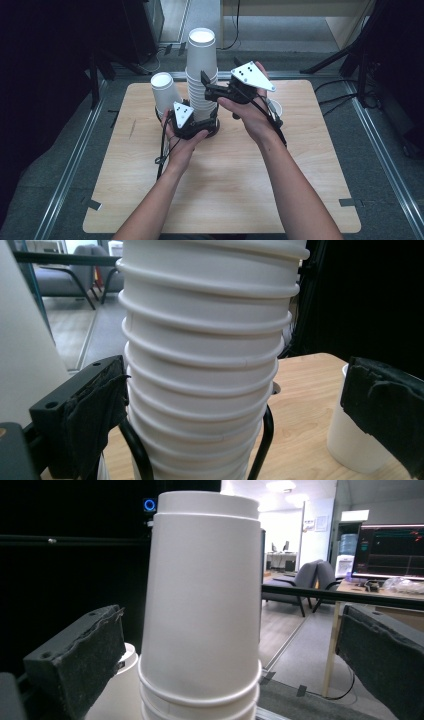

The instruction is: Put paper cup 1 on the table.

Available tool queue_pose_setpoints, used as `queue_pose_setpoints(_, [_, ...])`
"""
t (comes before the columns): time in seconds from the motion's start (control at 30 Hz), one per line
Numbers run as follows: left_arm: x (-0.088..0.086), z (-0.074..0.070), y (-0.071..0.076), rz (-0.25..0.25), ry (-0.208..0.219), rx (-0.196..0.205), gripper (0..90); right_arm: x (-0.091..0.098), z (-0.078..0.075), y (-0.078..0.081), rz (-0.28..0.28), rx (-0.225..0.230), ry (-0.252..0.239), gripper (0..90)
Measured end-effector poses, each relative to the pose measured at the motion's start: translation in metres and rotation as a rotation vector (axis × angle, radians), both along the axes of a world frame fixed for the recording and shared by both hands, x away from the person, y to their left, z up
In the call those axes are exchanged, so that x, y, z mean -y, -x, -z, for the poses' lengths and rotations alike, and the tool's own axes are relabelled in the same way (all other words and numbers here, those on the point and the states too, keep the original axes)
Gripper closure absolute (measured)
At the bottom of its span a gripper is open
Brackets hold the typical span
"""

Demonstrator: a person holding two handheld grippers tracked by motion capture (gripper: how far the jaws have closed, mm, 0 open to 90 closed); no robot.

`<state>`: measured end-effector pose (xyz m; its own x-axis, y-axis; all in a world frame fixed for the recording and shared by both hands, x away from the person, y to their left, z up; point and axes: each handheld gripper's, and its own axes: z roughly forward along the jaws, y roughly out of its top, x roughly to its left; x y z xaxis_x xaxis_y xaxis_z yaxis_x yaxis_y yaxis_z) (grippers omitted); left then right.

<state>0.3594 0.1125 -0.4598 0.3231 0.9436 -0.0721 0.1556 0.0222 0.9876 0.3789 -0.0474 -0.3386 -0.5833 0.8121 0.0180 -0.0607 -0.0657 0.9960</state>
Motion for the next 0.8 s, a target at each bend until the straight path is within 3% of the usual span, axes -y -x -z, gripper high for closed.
queue_pose_setpoints(0.4, [-0.001,-0.007,-0.015,-0.039,0.043,-0.004,0.0,-0.02,-0.009,-0.011,-0.019,-0.015,-0.006,0.0])
queue_pose_setpoints(0.5, [0.0,-0.007,-0.016,-0.04,0.039,-0.004,0.0,-0.021,-0.01,-0.013,-0.017,-0.013,0.0,0.0])
queue_pose_setpoints(0.57, [-0.001,-0.006,-0.018,-0.047,0.034,-0.002,6.0,-0.022,-0.01,-0.016,-0.009,-0.017,0.0,0.0])
queue_pose_setpoints(0.8, [-0.003,-0.002,-0.021,-0.04,0.027,-0.005,8.3,-0.026,-0.003,-0.025,-0.017,-0.056,-0.01,0.0])
